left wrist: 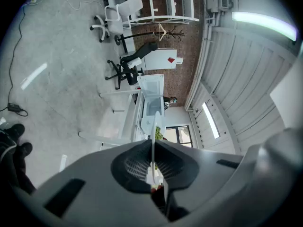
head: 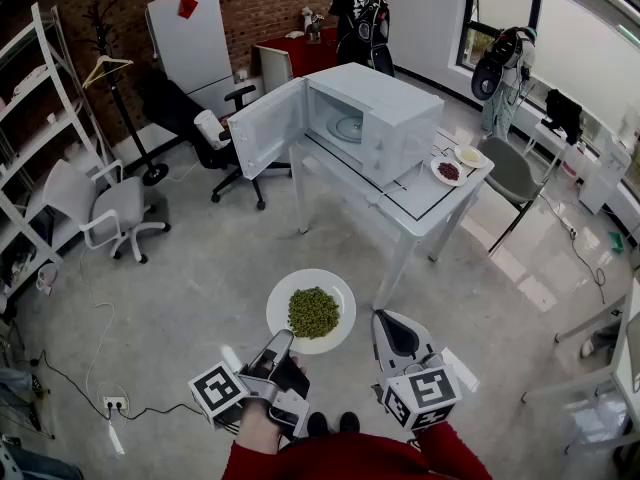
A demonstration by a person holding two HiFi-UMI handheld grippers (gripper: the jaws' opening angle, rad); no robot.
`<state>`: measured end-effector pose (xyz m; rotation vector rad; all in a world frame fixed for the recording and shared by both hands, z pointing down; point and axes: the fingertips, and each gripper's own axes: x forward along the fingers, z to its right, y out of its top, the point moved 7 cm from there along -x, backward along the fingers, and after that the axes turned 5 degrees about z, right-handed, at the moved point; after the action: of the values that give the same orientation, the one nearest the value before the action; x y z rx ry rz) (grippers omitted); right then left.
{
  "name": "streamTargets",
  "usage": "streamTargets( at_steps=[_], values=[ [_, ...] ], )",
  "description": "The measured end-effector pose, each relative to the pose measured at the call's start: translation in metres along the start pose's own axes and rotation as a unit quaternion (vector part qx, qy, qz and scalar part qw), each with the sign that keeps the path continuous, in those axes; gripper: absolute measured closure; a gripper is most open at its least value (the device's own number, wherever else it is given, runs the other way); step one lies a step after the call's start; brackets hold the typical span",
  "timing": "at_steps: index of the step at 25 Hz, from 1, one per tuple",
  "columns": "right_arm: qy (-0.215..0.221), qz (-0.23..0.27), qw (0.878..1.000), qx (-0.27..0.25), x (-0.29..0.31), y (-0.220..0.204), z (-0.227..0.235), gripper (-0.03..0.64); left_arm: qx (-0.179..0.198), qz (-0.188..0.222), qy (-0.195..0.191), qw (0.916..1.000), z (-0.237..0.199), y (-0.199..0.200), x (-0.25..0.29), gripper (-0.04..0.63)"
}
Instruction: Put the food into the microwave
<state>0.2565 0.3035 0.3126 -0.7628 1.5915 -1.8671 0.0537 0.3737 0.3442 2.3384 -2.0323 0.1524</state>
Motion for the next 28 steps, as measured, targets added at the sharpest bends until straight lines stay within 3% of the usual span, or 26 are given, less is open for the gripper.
streamTargets(
  at_steps=[16,28],
  values=[
    [0.017,0.004,1.000,0.017,-0.004,-0.002,0.005,0.603,0.001,0.008,0.003,1.0000,-0.001,-0.005,-0.002,0.575],
    [0.010,-0.032,0.999,0.015,-0.008,-0.008,0.022,0.603,0.005,0.016,0.003,0.9998,-0.004,-0.016,0.009,0.575]
  ],
)
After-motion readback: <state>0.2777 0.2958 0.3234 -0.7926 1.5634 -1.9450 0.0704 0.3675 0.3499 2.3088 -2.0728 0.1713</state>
